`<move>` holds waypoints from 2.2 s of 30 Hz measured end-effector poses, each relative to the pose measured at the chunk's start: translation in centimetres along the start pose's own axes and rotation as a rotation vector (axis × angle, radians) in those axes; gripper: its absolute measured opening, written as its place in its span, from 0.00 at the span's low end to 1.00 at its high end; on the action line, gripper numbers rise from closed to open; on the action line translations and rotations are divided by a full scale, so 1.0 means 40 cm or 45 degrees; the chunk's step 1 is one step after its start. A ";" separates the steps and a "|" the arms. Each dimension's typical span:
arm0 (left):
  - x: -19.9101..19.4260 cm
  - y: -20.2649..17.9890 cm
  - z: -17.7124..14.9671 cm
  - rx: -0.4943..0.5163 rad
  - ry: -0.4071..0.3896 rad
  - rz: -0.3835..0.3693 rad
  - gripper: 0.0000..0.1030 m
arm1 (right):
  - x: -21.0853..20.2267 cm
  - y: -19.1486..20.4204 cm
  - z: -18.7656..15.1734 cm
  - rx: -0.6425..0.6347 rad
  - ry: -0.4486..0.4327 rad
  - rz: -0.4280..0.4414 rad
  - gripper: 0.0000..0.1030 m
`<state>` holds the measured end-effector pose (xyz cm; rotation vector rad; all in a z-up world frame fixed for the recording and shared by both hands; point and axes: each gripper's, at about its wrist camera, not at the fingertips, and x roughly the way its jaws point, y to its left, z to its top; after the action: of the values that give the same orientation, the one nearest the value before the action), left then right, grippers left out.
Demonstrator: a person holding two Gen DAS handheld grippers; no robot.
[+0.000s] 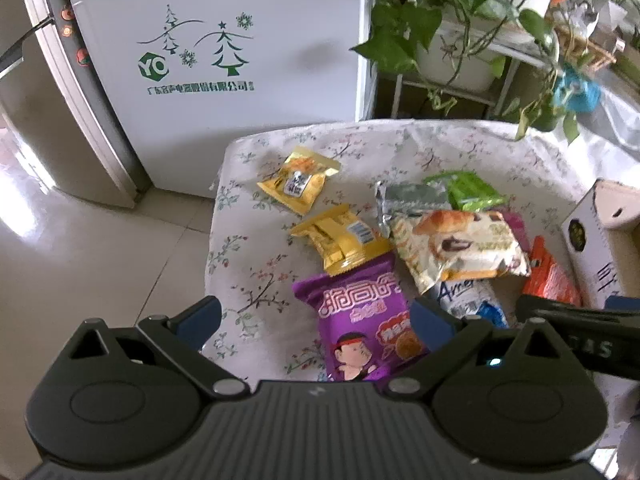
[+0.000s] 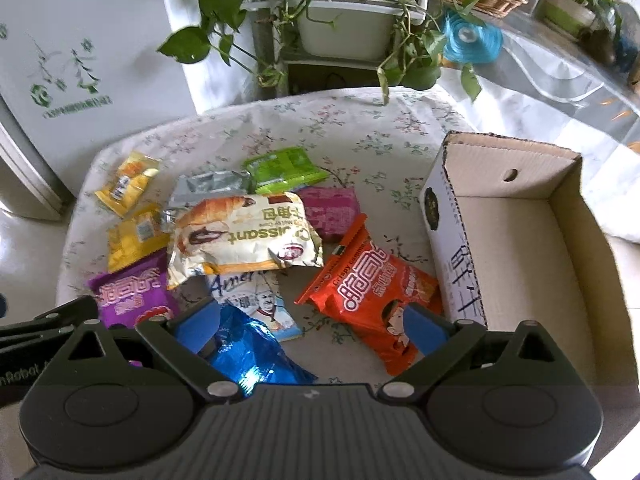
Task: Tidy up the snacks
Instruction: 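Grasp the purple biscuit bag with the left gripper while the right gripper grasps the blue foil bag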
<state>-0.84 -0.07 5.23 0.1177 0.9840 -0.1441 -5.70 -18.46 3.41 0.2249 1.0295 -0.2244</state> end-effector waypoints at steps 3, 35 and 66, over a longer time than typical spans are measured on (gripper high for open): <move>-0.010 0.019 0.013 -0.031 -0.038 -0.001 0.97 | -0.021 -0.039 0.001 0.067 -0.048 0.146 1.00; 0.090 0.055 -0.006 -0.193 0.164 -0.092 0.97 | 0.090 0.033 -0.118 -0.197 0.092 0.338 0.90; 0.256 -0.031 -0.035 -0.267 0.241 0.006 0.99 | 0.083 -0.056 -0.132 0.075 0.212 0.454 0.86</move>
<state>3.38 -1.76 -4.12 -0.0596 1.1816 -0.0252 -9.01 -19.33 -2.26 0.4811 1.1287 0.0889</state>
